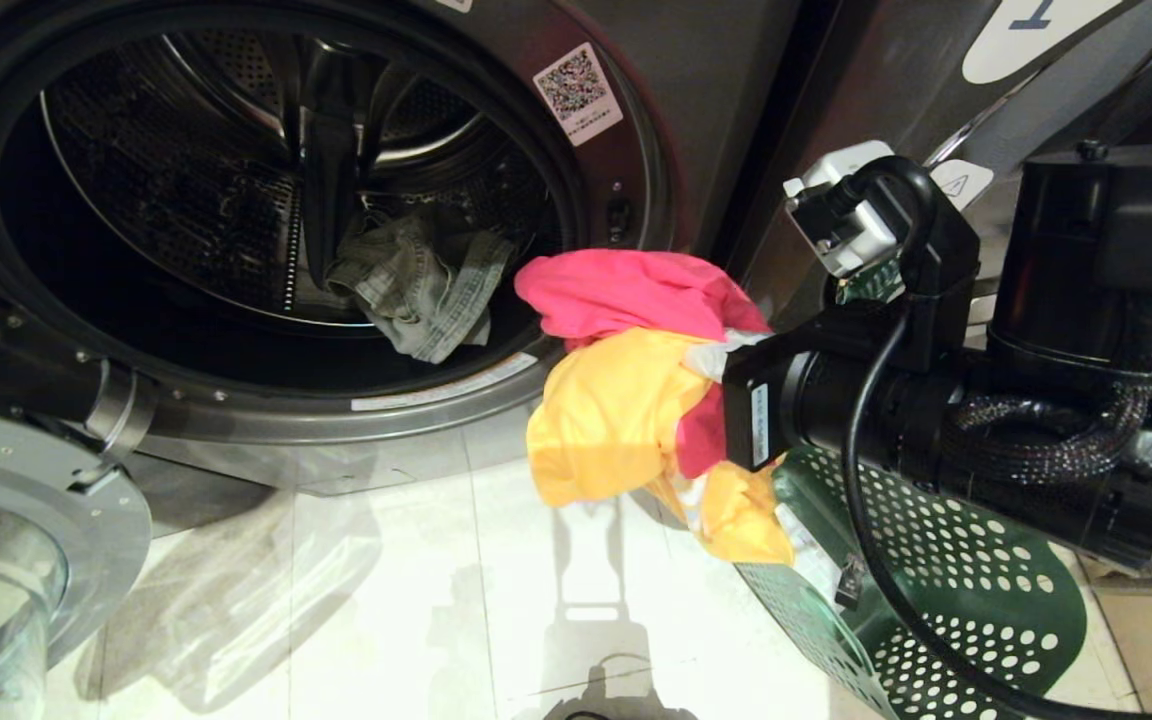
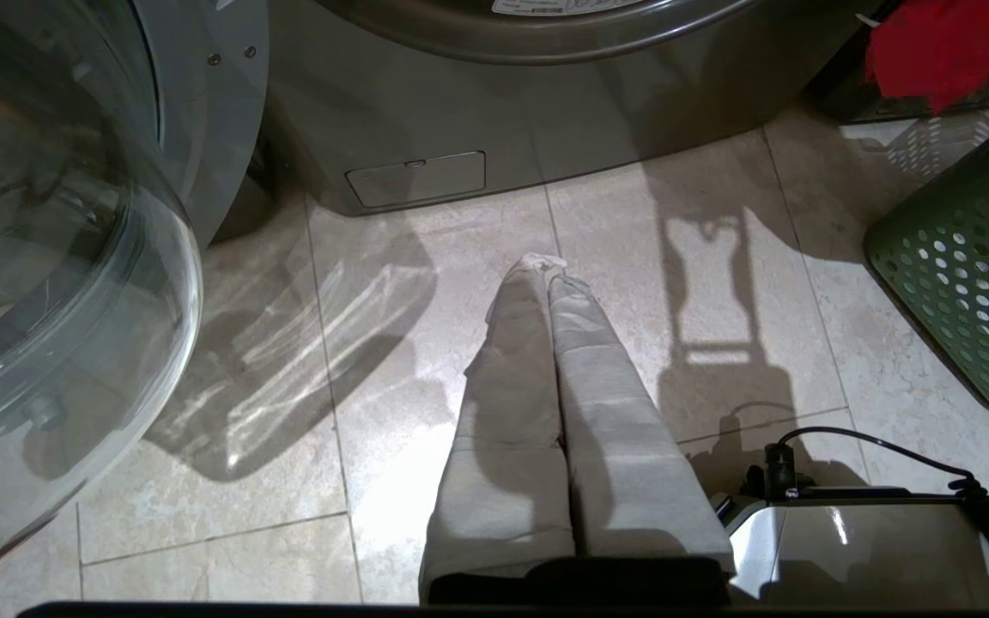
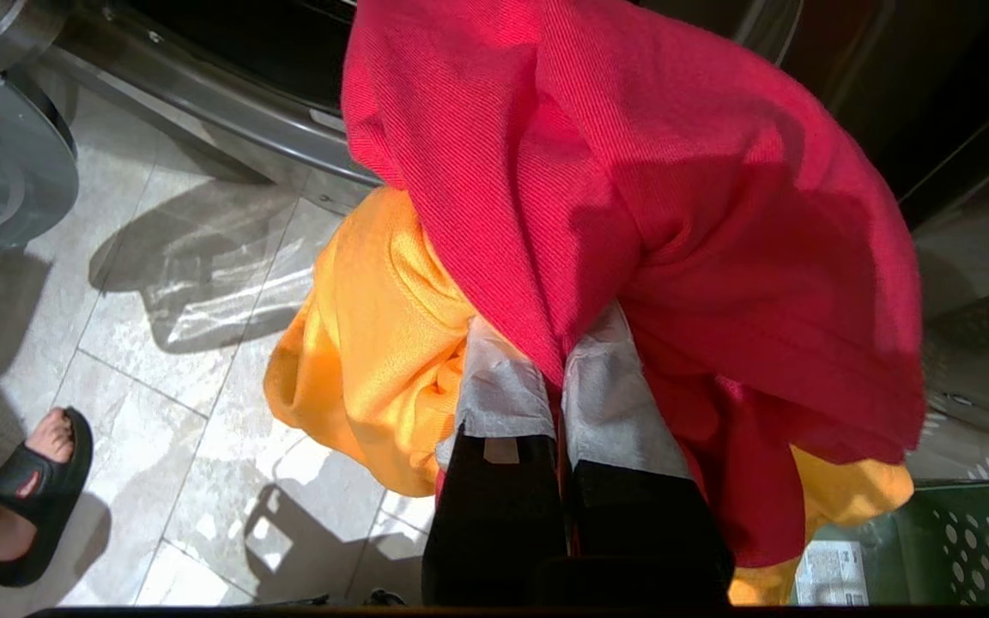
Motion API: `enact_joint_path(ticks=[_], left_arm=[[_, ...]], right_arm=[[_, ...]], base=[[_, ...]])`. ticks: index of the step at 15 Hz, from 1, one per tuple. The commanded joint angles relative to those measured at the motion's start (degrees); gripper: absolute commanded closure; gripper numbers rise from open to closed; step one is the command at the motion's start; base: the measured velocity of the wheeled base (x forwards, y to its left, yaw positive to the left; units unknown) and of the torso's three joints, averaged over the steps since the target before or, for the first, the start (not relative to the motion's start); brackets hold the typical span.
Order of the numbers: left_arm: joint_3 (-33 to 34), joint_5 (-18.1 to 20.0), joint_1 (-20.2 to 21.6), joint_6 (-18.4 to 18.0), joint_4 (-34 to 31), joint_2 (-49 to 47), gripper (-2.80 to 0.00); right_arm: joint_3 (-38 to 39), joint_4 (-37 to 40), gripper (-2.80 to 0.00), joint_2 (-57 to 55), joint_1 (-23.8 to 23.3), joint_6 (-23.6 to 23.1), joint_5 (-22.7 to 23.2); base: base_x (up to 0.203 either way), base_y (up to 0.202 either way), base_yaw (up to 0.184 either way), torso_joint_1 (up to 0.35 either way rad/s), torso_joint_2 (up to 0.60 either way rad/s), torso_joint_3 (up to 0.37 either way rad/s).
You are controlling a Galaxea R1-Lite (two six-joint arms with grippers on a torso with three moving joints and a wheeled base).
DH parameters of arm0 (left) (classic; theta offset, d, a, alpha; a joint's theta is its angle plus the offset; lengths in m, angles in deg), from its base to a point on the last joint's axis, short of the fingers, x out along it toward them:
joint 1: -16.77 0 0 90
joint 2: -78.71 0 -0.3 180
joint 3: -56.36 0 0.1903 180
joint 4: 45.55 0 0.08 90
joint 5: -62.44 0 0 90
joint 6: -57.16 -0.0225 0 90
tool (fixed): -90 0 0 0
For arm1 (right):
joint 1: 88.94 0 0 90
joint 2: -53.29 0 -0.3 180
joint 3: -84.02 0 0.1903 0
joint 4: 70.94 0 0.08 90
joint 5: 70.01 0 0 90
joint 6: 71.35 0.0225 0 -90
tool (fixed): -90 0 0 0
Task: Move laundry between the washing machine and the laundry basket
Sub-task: Pick a cloth and place it into the basket
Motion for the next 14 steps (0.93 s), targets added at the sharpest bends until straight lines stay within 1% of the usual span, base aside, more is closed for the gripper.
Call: enact_joint_path(ticks=[1,9,11,14], left_arm=[[0.0,0.0,0.0,0.0,0.0,-0.1,0.00],[0.0,0.0,0.0,0.0,0.0,-0.1,0.00],[0.0,0.0,0.0,0.0,0.0,0.0,0.00],[0.0,0.0,0.0,0.0,0.0,-0.1,0.00]], right_arm=[[0.1,-0.2,0.00,-0.4,0.0,-0.1,-0.1],[0.4,-0.4,0.00,-0.5,0.0,-0.1,-0.1],[0.5,-0.4,0.00,-0.5,0.0,-0.1,-0.4],[0.6,-0.4,0.00,-0.5,0.0,-0.1,-0.4]], base=[[0.000,0.000,0.000,0.000,0.00,0.000],[0.000,0.000,0.000,0.000,0.00,0.000],[0.004,-0.007,0.101,0.001,0.00,0.004],[0.000,-0.006,0.172,0.003,0.00,-0.001]])
